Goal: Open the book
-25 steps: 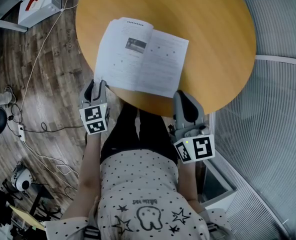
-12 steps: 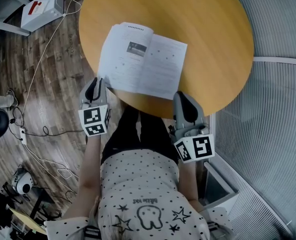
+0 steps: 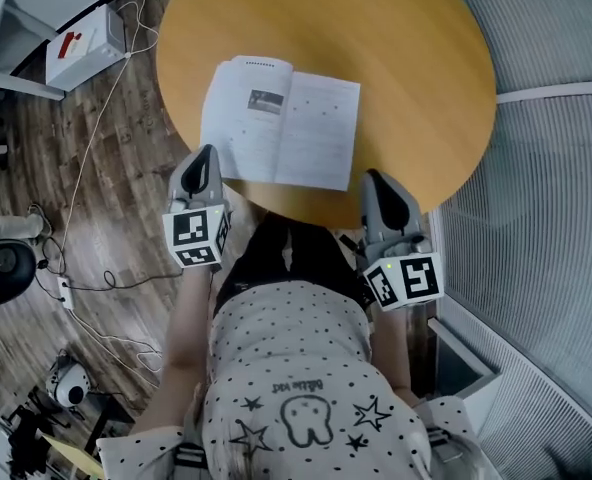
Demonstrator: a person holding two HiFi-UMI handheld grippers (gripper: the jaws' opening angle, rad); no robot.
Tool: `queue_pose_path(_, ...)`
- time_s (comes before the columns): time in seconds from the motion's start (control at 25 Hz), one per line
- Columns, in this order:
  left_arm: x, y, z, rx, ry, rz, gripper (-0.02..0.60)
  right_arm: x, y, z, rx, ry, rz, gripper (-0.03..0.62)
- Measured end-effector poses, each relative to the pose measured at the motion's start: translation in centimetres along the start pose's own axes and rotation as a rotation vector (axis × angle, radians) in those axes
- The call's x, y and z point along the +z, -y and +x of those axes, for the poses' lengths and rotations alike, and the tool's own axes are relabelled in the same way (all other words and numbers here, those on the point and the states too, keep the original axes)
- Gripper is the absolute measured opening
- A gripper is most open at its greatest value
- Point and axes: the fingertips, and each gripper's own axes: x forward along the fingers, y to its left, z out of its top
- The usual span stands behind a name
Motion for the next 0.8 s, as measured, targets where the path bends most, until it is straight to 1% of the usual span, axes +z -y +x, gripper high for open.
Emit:
queue_pose_path(0.12,2.3,0.8,-0.1,-0.029,0.036,0.034,0.011,0.8,1.2,-1.0,-0.038,0.020,-0.007,0.003)
queue_pose_path(0.32,4.2,2.4,-0.9,-0.059,0.064,0.062,0.011,0.5,3.0,-3.1,-0.089,0.022,0.002,0.003)
queue_pose_path(0.48,5.5,4.7,-1.4,-0.115,0.087,0.090,0.011,0.5,4.1,-4.5,-0.123,0.034,0.036,0.003)
queue_pose_path(0.68,7.7,6.9,-2.3,-0.157,0.143,0.083,0.009,1.4,4.8,-5.3,-0.140,0.057,0.038,0.003)
queue_pose_path(0.8,9.8,8.2,-3.3,-0.192,0.194,0.083,0.009,2.5,4.7,-5.8,-0.139,0.076,0.035,0.003)
